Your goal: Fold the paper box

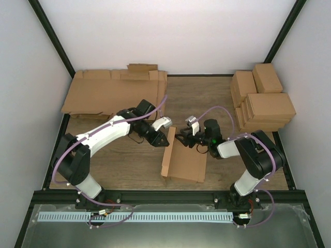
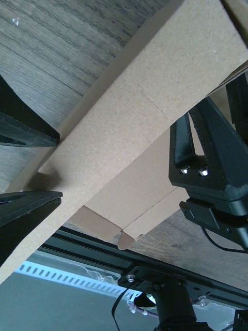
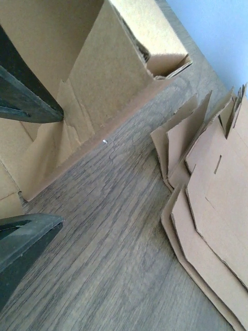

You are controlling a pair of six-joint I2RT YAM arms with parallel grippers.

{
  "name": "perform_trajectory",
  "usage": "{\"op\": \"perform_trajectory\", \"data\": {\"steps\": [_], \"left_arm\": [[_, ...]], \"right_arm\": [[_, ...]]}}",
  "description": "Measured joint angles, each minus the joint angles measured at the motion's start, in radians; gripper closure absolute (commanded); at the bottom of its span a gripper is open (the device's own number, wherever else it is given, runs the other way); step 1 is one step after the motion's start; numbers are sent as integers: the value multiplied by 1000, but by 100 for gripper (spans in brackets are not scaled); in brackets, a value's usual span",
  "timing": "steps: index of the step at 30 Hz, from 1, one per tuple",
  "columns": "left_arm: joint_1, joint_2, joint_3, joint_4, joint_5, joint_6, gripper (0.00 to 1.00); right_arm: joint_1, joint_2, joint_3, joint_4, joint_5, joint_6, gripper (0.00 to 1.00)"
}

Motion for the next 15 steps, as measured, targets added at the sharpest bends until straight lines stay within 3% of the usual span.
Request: {"op": "perform_trajectory", "data": {"steps": [15], "left_arm": [[0,16,13,0,24,27,75]], "right_arm": [[2,102,85,-11,-84,-72,49]]}}
